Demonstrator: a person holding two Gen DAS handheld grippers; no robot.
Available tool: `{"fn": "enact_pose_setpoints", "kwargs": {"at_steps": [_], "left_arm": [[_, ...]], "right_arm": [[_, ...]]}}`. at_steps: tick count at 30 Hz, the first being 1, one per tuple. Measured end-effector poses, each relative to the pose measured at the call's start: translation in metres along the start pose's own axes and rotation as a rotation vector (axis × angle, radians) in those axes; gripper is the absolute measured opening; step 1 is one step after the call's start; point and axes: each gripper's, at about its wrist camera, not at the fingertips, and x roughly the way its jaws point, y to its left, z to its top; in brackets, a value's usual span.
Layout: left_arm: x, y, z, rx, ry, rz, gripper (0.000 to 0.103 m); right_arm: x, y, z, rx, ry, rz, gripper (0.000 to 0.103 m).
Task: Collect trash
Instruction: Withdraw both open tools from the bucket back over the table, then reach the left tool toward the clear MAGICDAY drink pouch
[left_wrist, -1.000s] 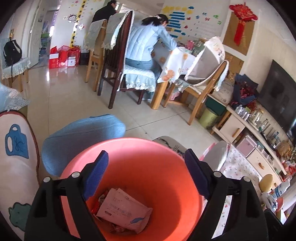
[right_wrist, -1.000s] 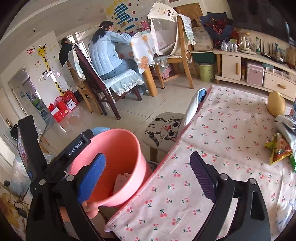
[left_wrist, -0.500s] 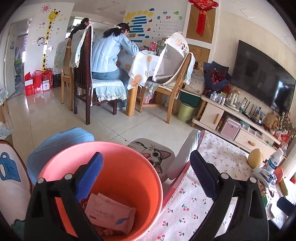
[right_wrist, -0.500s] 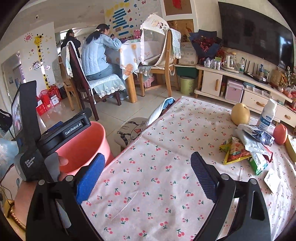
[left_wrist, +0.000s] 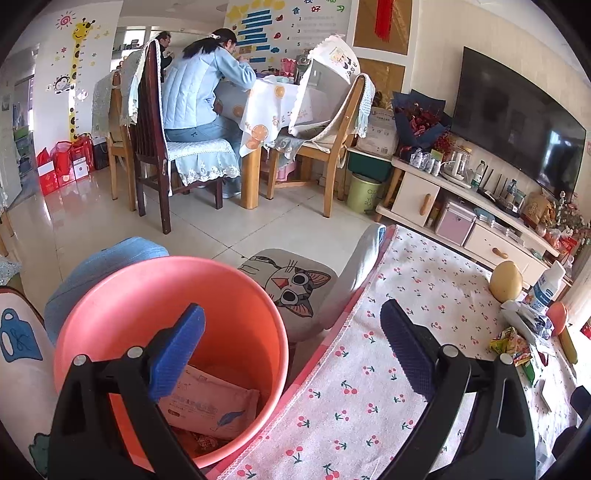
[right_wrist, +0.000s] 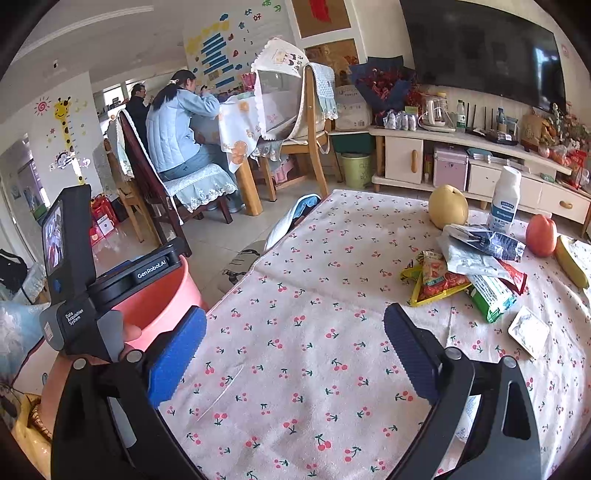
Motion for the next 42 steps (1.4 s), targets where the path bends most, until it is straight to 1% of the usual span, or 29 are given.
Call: {"fn": "enact_pose_setpoints", "kwargs": {"at_steps": [5, 13, 18, 24, 29, 31, 35, 38, 40, 42], "left_arm": [[-0.001, -0.016, -0.004, 0.031, 0.005, -0.035, 0.096], [-0.002, -0.047, -0.013, 0.094, 0.006, -0.085, 0.096], [-0.003, -0.063, -0.020, 0.124, 0.006, -0.108, 0.096], [-0.004, -0.085, -0.026, 0.153, 0.009, -0.166, 0.096], [-0.008, -0.106, -0.032, 0.173, 0.009, -0.237, 0.096], [-0.007, -0.115, -0.037, 0.184, 0.020, -0.277, 0.096], [0.000, -0.139, -0.047, 0.195, 0.089, -0.380, 0.096], [0.004, -0.158, -0.049, 0.197, 0.126, -0.437, 0.096], [0.010, -0.173, -0.046, 0.172, 0.166, -0.486, 0.096], [0.016, -0.190, -0.041, 0.139, 0.195, -0.519, 0.096]], "right_arm": [[-0.008, -0.019, -0.002, 0.035, -0.003, 0.001, 0.096], [-0.025, -0.046, -0.003, 0.067, -0.036, -0.004, 0.096], [-0.033, -0.068, -0.005, 0.096, -0.044, -0.026, 0.096], [-0.040, -0.099, -0.010, 0.135, -0.039, -0.067, 0.096], [-0.050, -0.131, -0.011, 0.184, -0.051, -0.103, 0.096], [-0.055, -0.146, -0.010, 0.216, -0.064, -0.119, 0.096], [-0.062, -0.181, -0.010, 0.272, -0.097, -0.177, 0.096], [-0.064, -0.210, -0.012, 0.321, -0.108, -0.228, 0.096], [-0.062, -0.226, -0.014, 0.343, -0.106, -0.257, 0.096], [-0.058, -0.239, -0.016, 0.357, -0.096, -0.277, 0.096]]}}
